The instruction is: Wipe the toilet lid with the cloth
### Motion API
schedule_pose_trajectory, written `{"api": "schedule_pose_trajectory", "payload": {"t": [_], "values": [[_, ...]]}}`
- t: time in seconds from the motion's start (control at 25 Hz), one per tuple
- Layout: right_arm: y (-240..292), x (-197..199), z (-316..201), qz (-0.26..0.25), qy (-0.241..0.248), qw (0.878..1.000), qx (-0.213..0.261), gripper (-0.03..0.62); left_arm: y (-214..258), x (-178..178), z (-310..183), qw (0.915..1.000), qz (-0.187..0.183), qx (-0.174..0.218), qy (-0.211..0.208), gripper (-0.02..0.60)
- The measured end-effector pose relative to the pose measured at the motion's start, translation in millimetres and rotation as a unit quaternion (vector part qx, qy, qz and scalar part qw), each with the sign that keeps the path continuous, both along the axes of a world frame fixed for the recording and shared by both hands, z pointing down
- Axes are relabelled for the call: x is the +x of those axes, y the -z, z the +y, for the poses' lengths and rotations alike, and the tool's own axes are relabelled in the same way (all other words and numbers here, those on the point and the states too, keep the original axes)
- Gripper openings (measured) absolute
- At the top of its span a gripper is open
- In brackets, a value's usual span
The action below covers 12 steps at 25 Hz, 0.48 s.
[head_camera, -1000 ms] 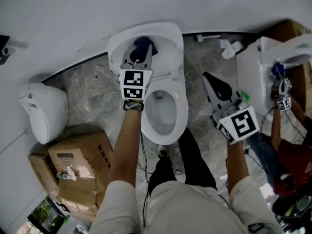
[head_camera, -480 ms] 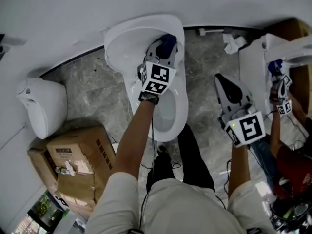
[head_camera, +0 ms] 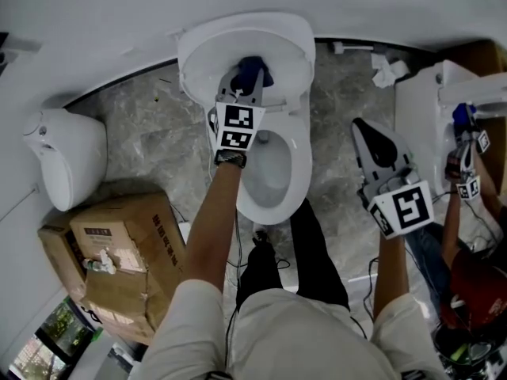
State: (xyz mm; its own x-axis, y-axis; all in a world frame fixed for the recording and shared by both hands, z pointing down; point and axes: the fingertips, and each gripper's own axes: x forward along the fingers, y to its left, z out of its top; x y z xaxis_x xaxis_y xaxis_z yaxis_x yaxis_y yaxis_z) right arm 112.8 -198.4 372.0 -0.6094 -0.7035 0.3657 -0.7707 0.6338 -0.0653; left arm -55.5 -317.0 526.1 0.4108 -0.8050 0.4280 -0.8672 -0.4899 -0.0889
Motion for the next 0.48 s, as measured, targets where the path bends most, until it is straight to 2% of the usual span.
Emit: {"api": "schedule_pose_trajectory", "payload": {"t": [0.28,0.48], "values": [[-2,-29,-2,0.004,0.021,1.0,0.0,0.029,-9,-70,10,0.9986,-0.026,-0.006,0.046,0.043],[-8,-43,-4,0.006,0.026,1.0,-0.002,0.029,-11,-111,18,0.9955,-0.021,-0.01,0.092,0.043]]}}
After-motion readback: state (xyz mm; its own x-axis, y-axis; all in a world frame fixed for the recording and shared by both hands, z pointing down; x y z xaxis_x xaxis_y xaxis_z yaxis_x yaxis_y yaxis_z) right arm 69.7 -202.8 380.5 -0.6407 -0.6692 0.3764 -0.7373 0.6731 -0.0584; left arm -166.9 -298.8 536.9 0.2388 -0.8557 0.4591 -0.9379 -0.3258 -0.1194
